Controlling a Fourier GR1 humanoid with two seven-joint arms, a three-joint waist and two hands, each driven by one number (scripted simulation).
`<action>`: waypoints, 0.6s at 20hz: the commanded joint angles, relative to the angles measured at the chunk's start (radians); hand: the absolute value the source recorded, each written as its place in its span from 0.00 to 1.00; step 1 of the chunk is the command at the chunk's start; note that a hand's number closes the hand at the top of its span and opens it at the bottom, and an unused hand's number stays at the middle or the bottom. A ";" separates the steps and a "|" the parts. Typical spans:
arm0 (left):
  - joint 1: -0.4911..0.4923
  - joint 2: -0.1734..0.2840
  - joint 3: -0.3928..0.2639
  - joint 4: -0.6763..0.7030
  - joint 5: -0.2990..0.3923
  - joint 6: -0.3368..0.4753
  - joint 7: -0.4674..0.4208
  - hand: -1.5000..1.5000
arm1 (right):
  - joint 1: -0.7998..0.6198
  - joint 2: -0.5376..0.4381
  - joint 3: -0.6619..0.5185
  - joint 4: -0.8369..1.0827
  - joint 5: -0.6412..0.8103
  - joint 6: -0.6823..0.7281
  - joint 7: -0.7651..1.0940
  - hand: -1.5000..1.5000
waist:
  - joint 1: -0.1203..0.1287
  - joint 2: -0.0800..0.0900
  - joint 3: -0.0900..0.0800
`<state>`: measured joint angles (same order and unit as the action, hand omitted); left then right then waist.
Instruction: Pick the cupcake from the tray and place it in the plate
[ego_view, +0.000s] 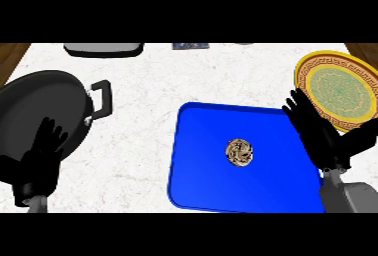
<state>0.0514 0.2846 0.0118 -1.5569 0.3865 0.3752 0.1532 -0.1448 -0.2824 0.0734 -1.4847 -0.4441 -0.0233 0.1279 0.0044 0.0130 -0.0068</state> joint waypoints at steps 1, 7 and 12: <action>-0.020 0.007 0.006 0.076 -0.001 -0.051 0.016 0.50 | -0.094 -0.021 -0.037 0.007 0.021 0.005 0.015 1.00 | -0.002 -0.012 0.007; 0.011 0.028 -0.152 0.032 -0.081 -0.113 0.034 0.50 | -0.190 -0.412 -0.018 -0.018 0.393 0.045 -0.076 1.00 | -0.046 -0.004 -0.028; -0.007 -0.043 -0.254 0.075 -0.113 -0.145 0.024 0.50 | -0.106 -0.123 -0.131 0.039 0.399 -0.296 -0.314 0.00 | -0.032 -0.006 0.007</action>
<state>0.0654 0.3226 -0.1383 -1.5396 0.2680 0.2765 0.1621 -0.2971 -0.4735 -0.0385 -1.4592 -0.1218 -0.1883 -0.0601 -0.0184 -0.0007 0.0104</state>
